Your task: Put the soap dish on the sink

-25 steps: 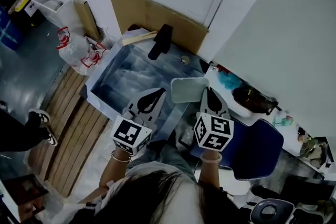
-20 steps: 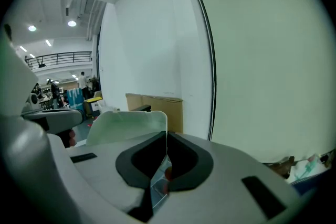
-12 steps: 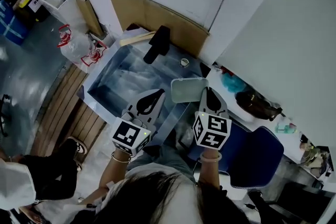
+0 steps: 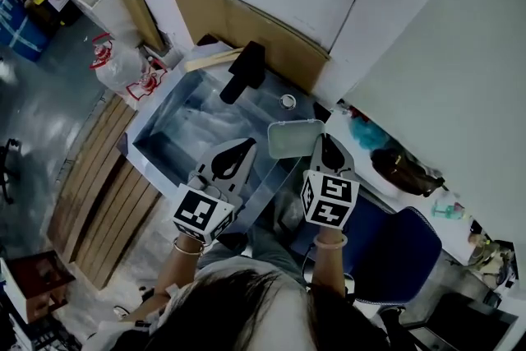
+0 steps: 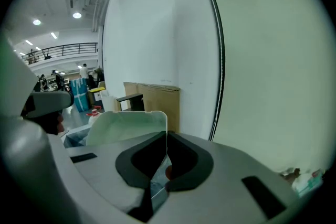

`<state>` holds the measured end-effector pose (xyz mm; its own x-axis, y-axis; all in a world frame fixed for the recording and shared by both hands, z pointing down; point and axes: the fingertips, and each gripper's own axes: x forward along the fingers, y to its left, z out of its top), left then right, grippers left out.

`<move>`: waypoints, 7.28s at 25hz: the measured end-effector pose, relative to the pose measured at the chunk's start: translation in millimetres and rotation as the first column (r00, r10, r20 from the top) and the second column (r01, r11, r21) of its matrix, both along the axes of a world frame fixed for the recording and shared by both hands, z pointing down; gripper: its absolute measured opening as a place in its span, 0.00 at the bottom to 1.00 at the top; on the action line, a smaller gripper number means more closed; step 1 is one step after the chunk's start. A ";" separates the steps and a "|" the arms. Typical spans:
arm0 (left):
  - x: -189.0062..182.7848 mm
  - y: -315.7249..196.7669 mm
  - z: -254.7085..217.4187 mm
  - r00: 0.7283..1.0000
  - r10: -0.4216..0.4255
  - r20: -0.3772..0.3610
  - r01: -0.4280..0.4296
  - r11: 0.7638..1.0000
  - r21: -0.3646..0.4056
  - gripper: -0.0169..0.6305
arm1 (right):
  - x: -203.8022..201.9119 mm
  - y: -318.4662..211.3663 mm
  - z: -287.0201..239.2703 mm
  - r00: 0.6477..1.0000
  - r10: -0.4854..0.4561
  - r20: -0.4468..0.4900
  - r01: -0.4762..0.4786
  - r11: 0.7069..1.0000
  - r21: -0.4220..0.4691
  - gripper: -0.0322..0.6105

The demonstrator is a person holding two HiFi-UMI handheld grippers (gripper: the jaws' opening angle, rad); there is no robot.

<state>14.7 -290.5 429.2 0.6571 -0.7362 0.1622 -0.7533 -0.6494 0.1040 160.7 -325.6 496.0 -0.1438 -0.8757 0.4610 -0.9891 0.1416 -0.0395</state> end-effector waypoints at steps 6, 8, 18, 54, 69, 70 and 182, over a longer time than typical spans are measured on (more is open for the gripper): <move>8.8 -10.8 5.3 1.000 -0.013 0.003 0.014 1.000 -0.012 0.04 | 9.4 -16.7 15.3 0.999 -0.021 -0.040 0.020 0.999 -0.027 0.10; 10.7 -14.2 7.0 1.000 -0.018 0.004 0.018 1.000 -0.015 0.04 | 11.6 -21.8 20.9 0.998 -0.028 -0.054 0.026 0.999 -0.035 0.10; 22.0 -29.1 18.4 1.000 -0.025 0.012 0.025 0.999 -0.038 0.04 | 19.5 -43.6 52.7 0.994 -0.063 -0.091 0.055 0.995 -0.086 0.10; 55.2 -51.0 56.5 0.998 0.028 0.062 -0.020 0.992 -0.127 0.04 | 23.9 -84.3 144.0 0.981 -0.163 -0.107 0.136 0.965 -0.226 0.10; 61.5 -46.8 60.0 0.997 0.027 0.075 -0.016 0.991 -0.136 0.04 | 20.6 -86.7 149.1 0.983 -0.179 -0.037 0.166 0.961 -0.221 0.10; 61.8 -46.2 60.3 0.997 0.027 0.075 -0.016 0.991 -0.136 0.04 | 21.3 -86.5 149.6 0.983 -0.177 -0.039 0.164 0.961 -0.221 0.10; -105.8 301.0 -90.7 0.998 0.040 -0.058 -0.023 0.966 0.258 0.04 | -149.8 329.7 -138.3 0.992 -0.128 -0.013 0.124 0.925 0.359 0.09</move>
